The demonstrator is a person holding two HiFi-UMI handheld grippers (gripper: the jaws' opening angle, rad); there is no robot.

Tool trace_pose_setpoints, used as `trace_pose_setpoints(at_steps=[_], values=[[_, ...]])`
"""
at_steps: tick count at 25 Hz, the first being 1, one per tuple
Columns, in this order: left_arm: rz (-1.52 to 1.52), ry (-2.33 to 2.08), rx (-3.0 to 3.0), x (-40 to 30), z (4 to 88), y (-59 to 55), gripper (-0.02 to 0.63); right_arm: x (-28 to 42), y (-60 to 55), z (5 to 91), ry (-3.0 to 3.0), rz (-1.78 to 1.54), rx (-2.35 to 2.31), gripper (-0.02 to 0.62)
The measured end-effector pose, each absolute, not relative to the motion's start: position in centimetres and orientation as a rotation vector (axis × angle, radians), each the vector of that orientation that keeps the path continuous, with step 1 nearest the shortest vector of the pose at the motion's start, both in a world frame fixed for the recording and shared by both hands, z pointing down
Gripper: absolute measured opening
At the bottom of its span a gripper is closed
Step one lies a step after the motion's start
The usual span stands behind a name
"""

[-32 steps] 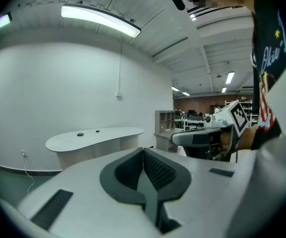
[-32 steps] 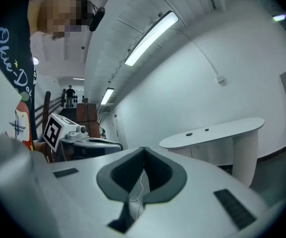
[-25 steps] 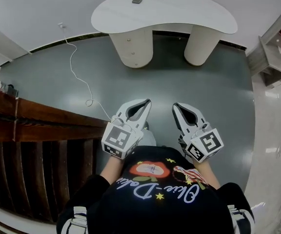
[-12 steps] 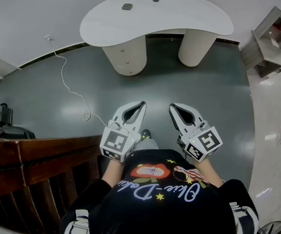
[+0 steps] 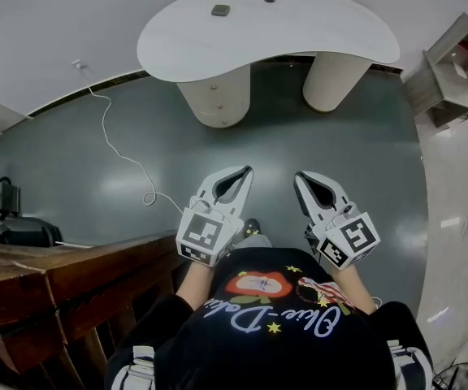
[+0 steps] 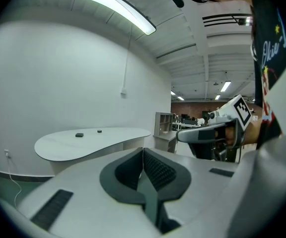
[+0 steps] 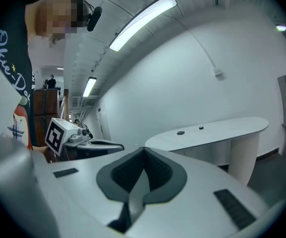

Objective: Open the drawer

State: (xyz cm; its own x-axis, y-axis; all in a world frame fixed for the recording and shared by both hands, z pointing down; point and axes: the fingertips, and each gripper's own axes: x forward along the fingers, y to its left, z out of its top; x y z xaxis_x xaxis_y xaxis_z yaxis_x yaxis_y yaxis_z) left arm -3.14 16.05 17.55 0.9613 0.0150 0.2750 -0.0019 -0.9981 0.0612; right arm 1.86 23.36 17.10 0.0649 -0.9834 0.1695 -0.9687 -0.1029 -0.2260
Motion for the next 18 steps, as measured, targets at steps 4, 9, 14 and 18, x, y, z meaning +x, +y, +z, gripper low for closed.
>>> trace_pose_setpoints(at_steps=[4,9,14,18], values=[[0.419,-0.004,3.047,-3.4,17.6,14.2,0.006,1.8,21.5,16.7,2.079,-0.437,-2.263,0.0],[0.402,-0.01,3.03,-3.9,17.9,13.0,0.006,1.5,20.7,16.8,2.072,-0.458,-2.273,0.0],[0.396,-0.034,3.005,-4.3,18.5,12.6,0.006,1.6,20.2,17.2,2.091,-0.49,-2.261,0.0],[0.392,-0.117,2.998,-4.6,18.5,11.3,0.006,1.8,18.4,17.3,2.151,-0.486,-2.206,0.0]])
